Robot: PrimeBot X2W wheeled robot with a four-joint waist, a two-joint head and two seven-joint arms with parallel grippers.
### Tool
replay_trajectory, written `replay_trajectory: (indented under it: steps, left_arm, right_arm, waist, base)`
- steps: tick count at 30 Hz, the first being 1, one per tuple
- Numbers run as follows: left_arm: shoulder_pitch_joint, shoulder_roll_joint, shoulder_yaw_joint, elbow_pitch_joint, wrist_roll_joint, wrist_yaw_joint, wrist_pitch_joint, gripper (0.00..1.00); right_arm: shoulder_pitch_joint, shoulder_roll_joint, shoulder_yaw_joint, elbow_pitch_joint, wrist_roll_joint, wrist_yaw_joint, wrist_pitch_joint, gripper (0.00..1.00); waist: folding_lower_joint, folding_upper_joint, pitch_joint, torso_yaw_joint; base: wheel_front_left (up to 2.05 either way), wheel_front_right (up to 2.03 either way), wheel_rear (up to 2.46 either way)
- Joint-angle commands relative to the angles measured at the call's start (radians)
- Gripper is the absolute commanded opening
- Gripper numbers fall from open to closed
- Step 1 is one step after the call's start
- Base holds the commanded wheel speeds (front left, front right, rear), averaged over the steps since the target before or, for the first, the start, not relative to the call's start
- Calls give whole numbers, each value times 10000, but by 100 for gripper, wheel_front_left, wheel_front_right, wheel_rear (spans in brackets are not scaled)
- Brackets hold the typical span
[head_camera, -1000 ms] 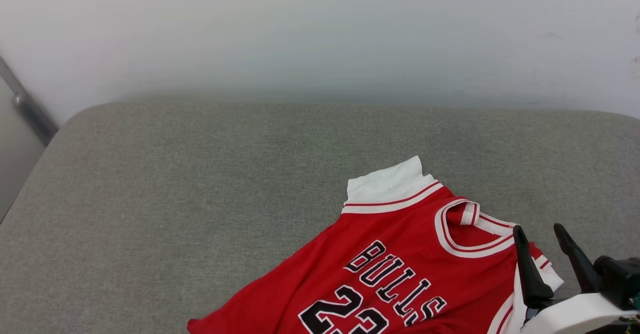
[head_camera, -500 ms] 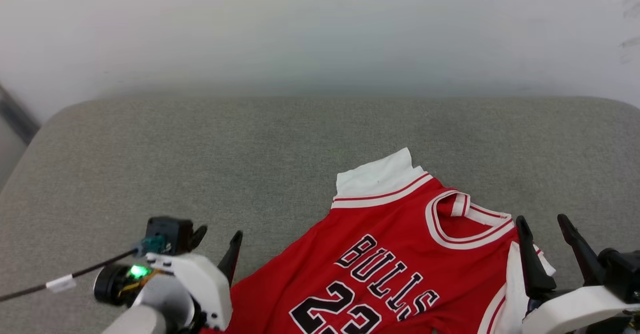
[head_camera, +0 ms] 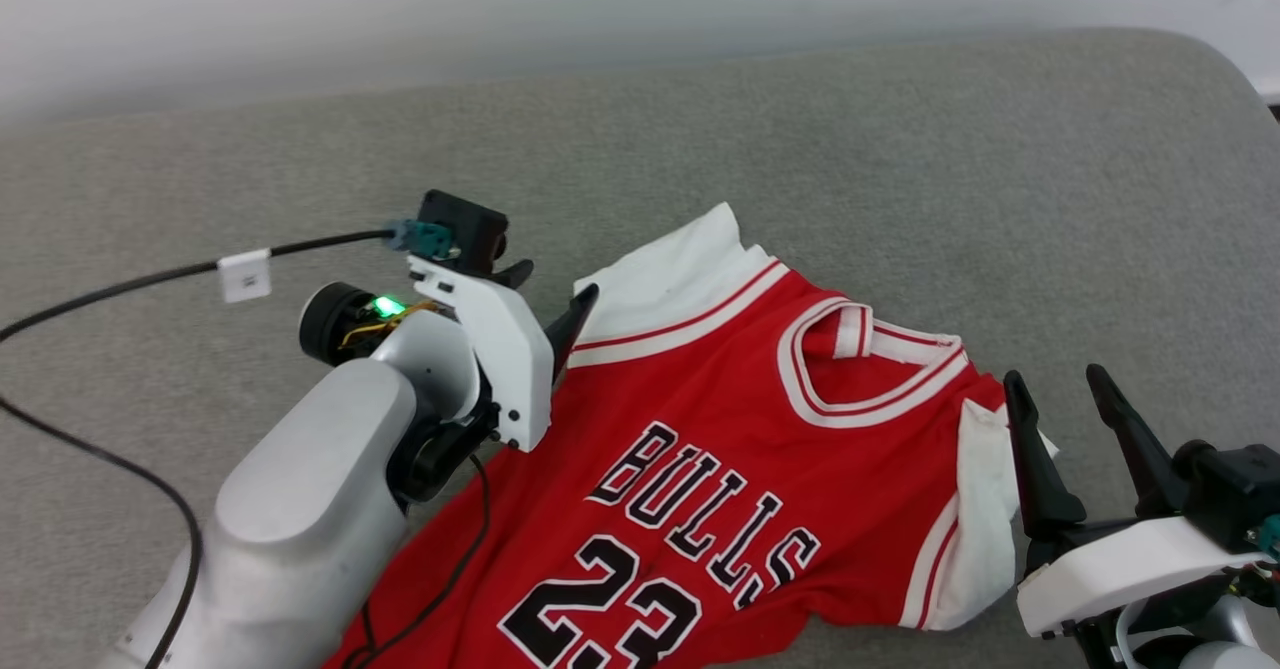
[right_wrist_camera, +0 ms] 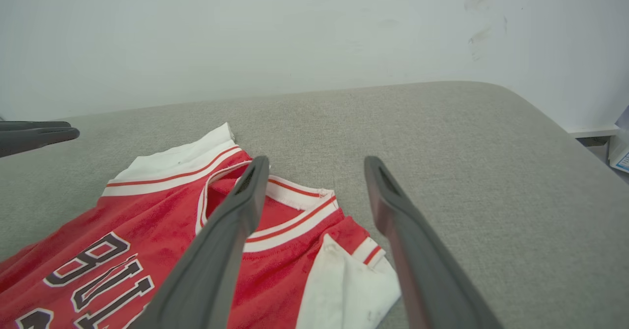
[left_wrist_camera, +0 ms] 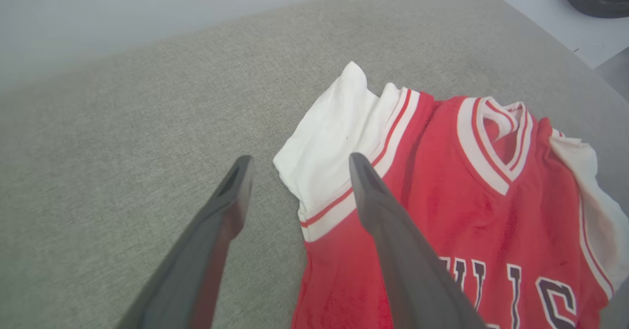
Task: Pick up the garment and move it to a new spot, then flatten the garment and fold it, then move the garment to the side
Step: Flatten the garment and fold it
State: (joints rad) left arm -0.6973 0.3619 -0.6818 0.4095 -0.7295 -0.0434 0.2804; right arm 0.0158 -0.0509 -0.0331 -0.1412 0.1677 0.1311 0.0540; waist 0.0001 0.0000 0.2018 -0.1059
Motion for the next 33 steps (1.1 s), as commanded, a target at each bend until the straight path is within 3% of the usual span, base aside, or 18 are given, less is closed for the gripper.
replay_trajectory:
  steps: [1,5,13,14,16,22,28,33]
  left_arm:
    - [-282,-95,-143,320,-30,-159,235,100]
    - [-811,-273,-675,1518,-281,-584,1402,100]
    - [-1028,-639,-1953,3210,-906,-885,4036,100]
    - [-990,-690,-2102,3357,-997,-890,4287,84]
    - [-963,-771,-2384,3522,-1079,-902,4460,2]
    - [-1203,-702,-2697,3374,-1047,-875,3251,0]
    - [-1272,-341,-2354,3167,-786,-714,1611,0]
    - [-457,451,-2109,1923,-517,24,403,0]
  right_arm:
    - [-152,11,24,64,63,-7,-78,100]
    - [-283,12,133,247,125,-7,-206,100]
    - [-394,12,185,550,250,-7,-362,100]
    - [-412,11,196,584,276,-7,-377,100]
    - [-454,12,250,647,337,-7,-422,100]
    - [-416,13,173,824,414,-7,-429,100]
    - [-225,11,20,833,407,-7,-372,100]
    - [-44,10,-255,627,252,-5,-185,100]
  waist:
    - [-1,0,302,-311]
    - [-1,0,486,-543]
    - [-1,0,651,-710]
    - [-1,0,677,-716]
    - [-1,0,691,-737]
    - [-1,0,565,-594]
    - [-1,0,242,-171]
    - [-1,0,-225,538]
  base:
    - [0,0,0]
    - [0,0,0]
    - [0,0,0]
    - [0,0,0]
    - [0,0,0]
    - [0,0,0]
    - [0,0,0]
    - [0,0,0]
